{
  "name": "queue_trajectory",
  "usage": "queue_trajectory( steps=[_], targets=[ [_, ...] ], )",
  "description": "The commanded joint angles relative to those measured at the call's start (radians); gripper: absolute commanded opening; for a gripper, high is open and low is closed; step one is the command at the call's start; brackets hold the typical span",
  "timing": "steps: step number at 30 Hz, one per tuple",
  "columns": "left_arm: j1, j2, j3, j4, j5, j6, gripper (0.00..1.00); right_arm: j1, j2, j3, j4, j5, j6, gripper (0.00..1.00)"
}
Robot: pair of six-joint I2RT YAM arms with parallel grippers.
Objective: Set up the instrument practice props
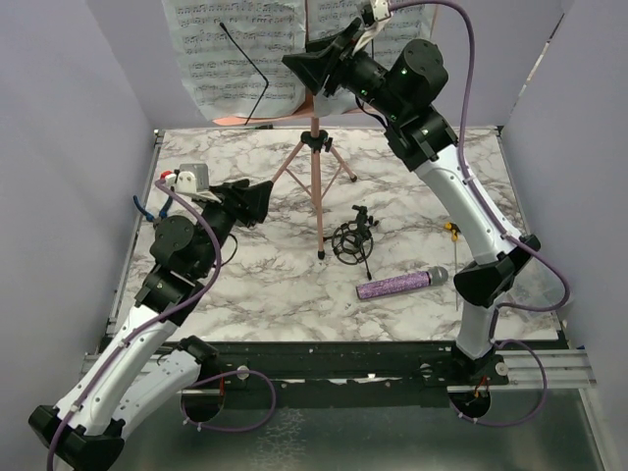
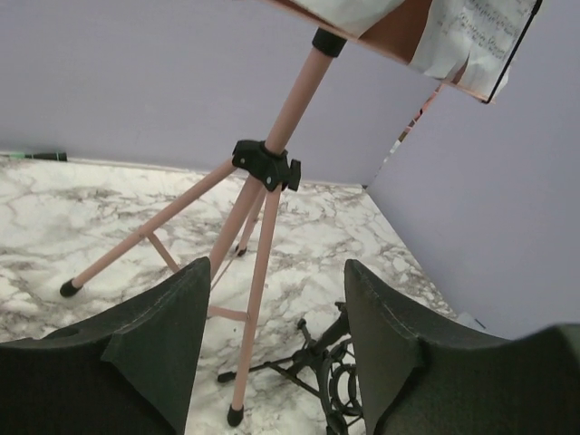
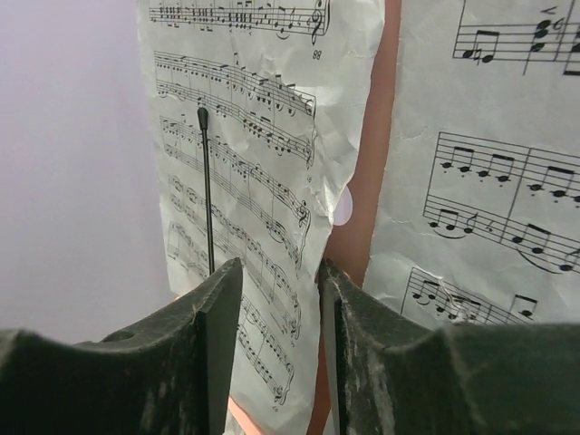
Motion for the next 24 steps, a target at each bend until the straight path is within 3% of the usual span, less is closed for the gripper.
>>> queue_trajectory(
  steps=[1, 11, 17, 24],
  targets=[
    [0.0, -0.039, -0.066, -0.013, 0.031, -0.072, 0.66, 0.005, -0.067, -0.038, 0.055, 0.006, 0.01, 0.46],
    [0.0, -0.105, -0.209, -0.024, 0.026, -0.142, 0.99, 0.005, -0.176, -0.185, 0.115, -0.036, 0.037, 0.62],
    [0.0, -0.143, -0.282, -0.036, 0.004, -0.177, 0.99, 0.005, -0.253, -0.31, 0.16, -0.074, 0.059, 0.77],
    [0.0, -0.176, -0.357, -0.052, -0.037, -0.239, 0.99, 0.005, -0.41, -0.57, 0.215, -0.034, 0.083, 0.92]
  ],
)
